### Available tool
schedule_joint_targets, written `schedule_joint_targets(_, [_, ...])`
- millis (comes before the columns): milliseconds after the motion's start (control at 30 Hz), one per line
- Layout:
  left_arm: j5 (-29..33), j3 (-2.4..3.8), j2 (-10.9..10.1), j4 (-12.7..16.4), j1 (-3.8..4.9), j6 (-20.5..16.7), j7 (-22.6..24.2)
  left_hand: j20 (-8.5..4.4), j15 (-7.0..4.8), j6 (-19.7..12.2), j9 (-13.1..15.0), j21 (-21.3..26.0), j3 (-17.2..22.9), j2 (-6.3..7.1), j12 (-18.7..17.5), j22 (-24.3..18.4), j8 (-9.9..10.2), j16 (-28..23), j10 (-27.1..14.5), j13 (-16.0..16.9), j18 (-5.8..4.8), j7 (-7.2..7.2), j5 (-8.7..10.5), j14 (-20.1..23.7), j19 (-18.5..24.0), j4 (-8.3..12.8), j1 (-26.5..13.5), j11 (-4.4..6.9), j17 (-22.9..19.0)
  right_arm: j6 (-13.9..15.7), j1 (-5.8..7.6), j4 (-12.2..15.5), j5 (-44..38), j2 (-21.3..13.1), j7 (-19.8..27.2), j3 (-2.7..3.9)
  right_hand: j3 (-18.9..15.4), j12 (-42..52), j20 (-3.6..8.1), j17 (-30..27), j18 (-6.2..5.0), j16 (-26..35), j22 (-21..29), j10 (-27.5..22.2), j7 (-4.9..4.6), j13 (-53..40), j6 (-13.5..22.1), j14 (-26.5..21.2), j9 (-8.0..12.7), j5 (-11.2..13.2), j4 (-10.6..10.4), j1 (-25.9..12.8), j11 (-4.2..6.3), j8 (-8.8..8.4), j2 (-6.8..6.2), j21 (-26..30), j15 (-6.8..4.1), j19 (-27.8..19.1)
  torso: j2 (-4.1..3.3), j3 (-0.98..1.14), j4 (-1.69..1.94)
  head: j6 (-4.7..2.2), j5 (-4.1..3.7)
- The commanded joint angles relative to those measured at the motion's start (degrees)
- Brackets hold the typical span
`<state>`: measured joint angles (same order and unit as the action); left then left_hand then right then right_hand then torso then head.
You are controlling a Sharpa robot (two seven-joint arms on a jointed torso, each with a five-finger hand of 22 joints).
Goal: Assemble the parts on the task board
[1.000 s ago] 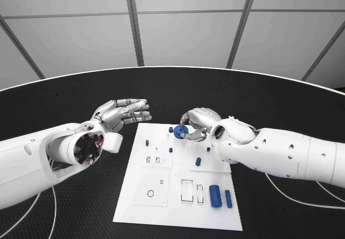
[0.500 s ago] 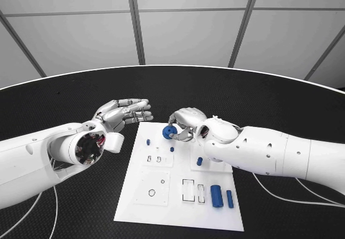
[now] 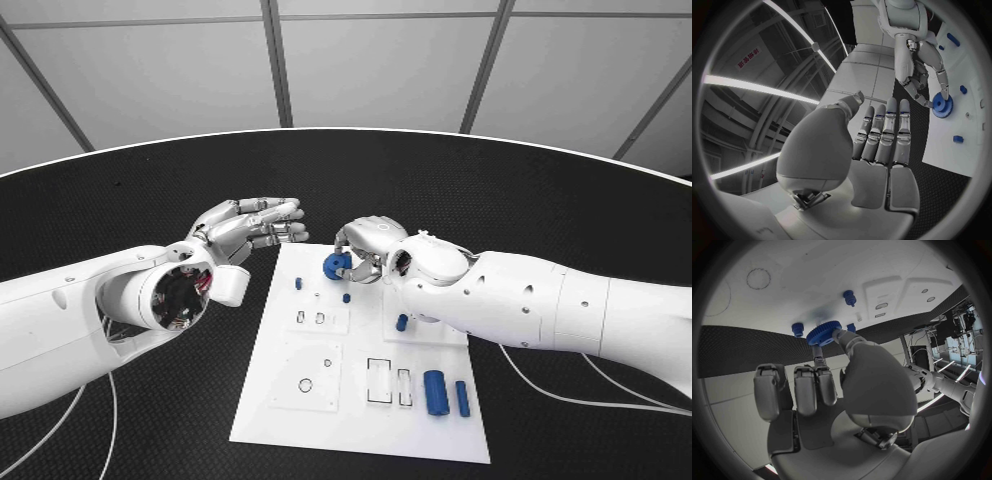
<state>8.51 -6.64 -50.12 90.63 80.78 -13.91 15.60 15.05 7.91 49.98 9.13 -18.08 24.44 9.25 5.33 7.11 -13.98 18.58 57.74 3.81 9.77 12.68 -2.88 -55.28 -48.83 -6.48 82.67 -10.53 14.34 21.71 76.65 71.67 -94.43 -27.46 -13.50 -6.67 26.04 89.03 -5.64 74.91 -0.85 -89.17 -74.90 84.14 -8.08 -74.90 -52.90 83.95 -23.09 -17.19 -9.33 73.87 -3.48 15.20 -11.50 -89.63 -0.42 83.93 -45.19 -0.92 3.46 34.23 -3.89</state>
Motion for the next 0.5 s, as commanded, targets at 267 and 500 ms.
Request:
schedule_joint_targets(267, [0.0,0.0,-0.1,0.0,0.0,0.1,-0.1,0.2,0.17,-0.1,-0.1,0.3,0.2,0.17,-0.2,-0.1,0.4,-0.3,-0.1,-0.1,0.71,1.49,-0.06,0.4,0.1,0.0,-0.5,-0.34,0.1,-1.9,-0.01,-0.3,0.0,-0.1,-0.2,-0.03,0.5,0.1,0.45,13.2,0.85,-0.1,-15.1,5.2,0.06,-14.3,-0.2,5.7,0.1,0.2,0.0,-0.3,0.27,0.04,0.49,-0.4,-0.46,6.1,0.1,0.06,-0.15,0.23,0.17])
schedule_joint_targets(500, [0.0,0.0,-0.1,0.0,0.0,0.1,-0.1,0.2,0.17,-0.1,-0.1,0.3,0.2,0.17,-0.2,-0.1,0.4,-0.3,-0.1,-0.1,0.71,1.49,-0.06,0.4,0.1,0.0,-0.5,-0.34,0.1,-2.0,-0.01,-0.4,0.0,-0.3,-0.4,-0.04,0.6,0.1,0.45,13.2,0.85,-0.1,-15.1,5.2,0.06,-14.3,-0.2,5.7,0.1,0.3,0.0,-0.4,0.25,-0.01,0.46,-0.4,-0.45,6.1,0.06,0.06,-0.09,0.15,0.09])
